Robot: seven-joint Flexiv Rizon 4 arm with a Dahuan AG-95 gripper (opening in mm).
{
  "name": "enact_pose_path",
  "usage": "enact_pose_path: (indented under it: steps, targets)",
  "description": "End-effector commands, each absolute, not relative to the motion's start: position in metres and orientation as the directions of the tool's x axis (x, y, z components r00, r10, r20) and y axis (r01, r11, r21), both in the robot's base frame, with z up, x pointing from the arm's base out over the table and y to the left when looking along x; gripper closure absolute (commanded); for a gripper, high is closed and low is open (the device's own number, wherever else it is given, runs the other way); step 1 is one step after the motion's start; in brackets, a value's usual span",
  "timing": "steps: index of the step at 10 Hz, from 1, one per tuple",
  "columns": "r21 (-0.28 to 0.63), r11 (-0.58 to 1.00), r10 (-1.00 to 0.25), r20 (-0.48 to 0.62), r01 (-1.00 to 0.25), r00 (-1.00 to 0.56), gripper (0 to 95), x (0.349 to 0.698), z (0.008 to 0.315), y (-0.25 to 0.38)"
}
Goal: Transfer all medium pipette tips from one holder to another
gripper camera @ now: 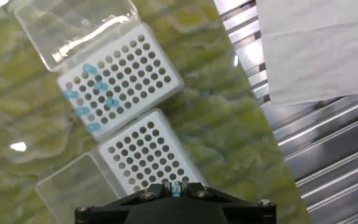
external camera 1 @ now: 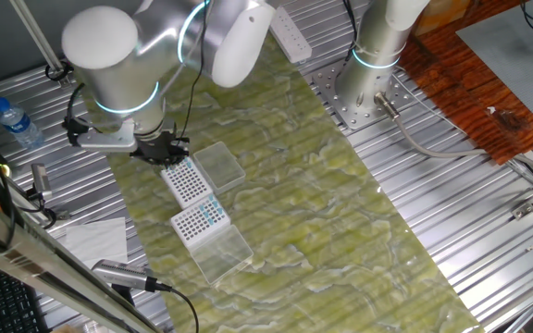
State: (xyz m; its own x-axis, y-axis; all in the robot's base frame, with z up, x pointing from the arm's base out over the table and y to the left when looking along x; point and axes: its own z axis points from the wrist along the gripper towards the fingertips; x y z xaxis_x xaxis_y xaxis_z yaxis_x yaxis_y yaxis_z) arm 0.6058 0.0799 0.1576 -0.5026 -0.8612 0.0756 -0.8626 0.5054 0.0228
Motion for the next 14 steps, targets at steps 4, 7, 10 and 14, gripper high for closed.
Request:
enact_pose_path:
  steps: [4,7,10,14]
  targets:
    - [0.005,0.680,-0.733,0.019,-0.733,-0.680,95.0,0.606,0.145,0.146]
    - [-0.003,0.685,-0.729,0.005,-0.729,-0.685,95.0,0.603,0.140,0.147]
    - [-0.015,0.688,-0.726,-0.005,-0.726,-0.688,95.0,0.602,0.135,0.151]
    - [-0.027,0.676,-0.736,-0.025,-0.736,-0.676,95.0,0.605,0.129,0.151]
